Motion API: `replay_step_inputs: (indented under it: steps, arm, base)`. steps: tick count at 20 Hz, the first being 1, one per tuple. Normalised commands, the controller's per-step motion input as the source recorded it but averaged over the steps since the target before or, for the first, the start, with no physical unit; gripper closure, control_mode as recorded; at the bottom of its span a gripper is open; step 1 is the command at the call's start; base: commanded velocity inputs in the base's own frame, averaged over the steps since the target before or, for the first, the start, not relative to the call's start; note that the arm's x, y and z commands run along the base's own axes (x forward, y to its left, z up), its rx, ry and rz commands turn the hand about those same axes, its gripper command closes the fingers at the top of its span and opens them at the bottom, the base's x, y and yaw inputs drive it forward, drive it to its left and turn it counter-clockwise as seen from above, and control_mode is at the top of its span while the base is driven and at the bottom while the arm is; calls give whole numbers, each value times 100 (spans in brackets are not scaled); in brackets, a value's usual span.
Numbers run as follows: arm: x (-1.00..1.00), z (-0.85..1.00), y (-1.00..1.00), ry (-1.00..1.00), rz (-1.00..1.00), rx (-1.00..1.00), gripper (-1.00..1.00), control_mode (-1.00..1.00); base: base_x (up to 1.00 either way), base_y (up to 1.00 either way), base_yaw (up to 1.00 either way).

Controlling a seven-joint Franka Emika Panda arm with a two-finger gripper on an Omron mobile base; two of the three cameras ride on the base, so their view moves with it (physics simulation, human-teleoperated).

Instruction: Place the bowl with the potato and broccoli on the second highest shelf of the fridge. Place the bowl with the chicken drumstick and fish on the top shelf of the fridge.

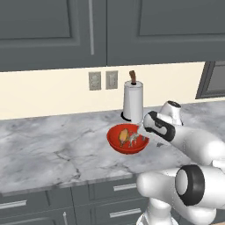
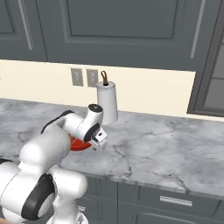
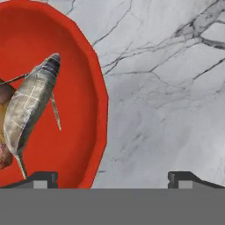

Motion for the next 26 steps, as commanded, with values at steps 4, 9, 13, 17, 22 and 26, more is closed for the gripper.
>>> replay_step_inputs:
  steps: [4,9,13,17,22,26]
  arm:
    - [33,-19,6,0,-1,0,-100,-100]
    - [13,-77,0,1,0,0,-100,-100]
    - [23,-19,8,0,0,1,-100,-100]
    - [12,3,9,0,0,0,-100,-100]
    - [0,15,4,-1,0,0,-100,-100]
    - [0,-30,14,-4,0,0,-100,-100]
  base:
    - [0,0,0]
    - [0,0,0]
    - [0,0,0]
    - [0,0,0]
    - [0,0,0]
    - [0,0,0]
